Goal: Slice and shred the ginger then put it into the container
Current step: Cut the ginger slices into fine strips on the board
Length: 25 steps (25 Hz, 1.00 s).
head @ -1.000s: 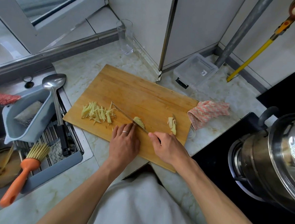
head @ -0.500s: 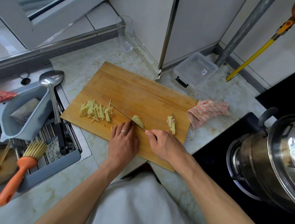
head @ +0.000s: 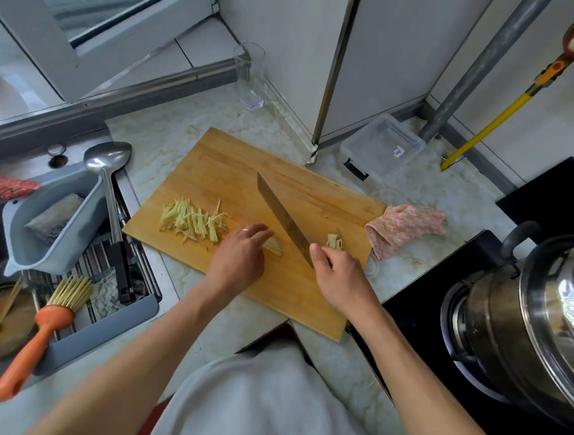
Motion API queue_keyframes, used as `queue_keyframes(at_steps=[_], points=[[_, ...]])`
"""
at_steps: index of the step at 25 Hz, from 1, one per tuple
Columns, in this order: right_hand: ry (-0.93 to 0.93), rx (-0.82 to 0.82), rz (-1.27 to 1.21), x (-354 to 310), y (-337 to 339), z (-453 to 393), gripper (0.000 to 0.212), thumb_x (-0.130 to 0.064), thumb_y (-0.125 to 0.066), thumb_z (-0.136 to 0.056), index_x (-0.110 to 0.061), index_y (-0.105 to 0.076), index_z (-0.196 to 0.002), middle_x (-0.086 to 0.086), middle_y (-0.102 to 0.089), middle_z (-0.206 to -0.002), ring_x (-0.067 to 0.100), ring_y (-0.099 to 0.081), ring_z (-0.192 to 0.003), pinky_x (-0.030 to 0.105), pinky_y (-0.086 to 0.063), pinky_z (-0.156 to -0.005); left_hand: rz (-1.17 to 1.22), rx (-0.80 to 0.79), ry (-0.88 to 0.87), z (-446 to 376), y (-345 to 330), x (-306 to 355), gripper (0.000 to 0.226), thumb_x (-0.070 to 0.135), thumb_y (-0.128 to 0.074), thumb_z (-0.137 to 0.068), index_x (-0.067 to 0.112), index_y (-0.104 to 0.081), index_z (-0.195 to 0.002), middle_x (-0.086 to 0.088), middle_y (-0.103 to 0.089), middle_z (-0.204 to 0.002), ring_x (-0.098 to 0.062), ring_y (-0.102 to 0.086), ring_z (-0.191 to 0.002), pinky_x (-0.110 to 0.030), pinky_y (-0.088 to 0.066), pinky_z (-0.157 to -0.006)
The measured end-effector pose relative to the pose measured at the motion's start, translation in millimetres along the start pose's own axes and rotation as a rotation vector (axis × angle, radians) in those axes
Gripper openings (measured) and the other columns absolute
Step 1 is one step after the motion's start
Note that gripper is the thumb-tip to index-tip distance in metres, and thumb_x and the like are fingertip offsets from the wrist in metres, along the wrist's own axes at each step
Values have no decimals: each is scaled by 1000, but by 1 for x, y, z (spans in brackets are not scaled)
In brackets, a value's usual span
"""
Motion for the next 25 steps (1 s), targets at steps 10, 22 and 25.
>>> queue_keyframes(at_steps=[10,22,25], points=[[-136,8,-105,6,-14,7,51,-43,-37,-106,-13,-39,-66,1,-45,-59,16,-42,-57,33,-31,-54,-223,-422,-69,-45,0,10,24,6,-57,-88,14,-64,-110,-6,-58,-102,-23,-61,-88,-29,-50,-67],[-129,-37,-237,-9,-42,-6,55,-50,-36,-104,-10,-46,-68,7,-53,-63,21,-48,-54,33,-39,-55,1194,6,770,18,35,-64,15,-16,-62,-87,-1,-64,-87,-19,-65,-90,-29,-70,-78,-31,-62,-74],[-124,-47,-238,-14,-47,-11,59,-51,-36,-104,-1,-48,-74,9,-53,-63,22,-47,-54,34,-40,-54,1138,13,796,24,43,-78,13,-13,-68,-84,-5,-65,-92,-23,-67,-90,-25,-71,-73,-27,-61,-70]])
Point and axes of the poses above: each hand's wrist, its own z-axis away from the middle knuckle, its own y-axis out of the back of the hand, x = y × z, the point moved 6 cm from there along -z, towards the middle knuckle
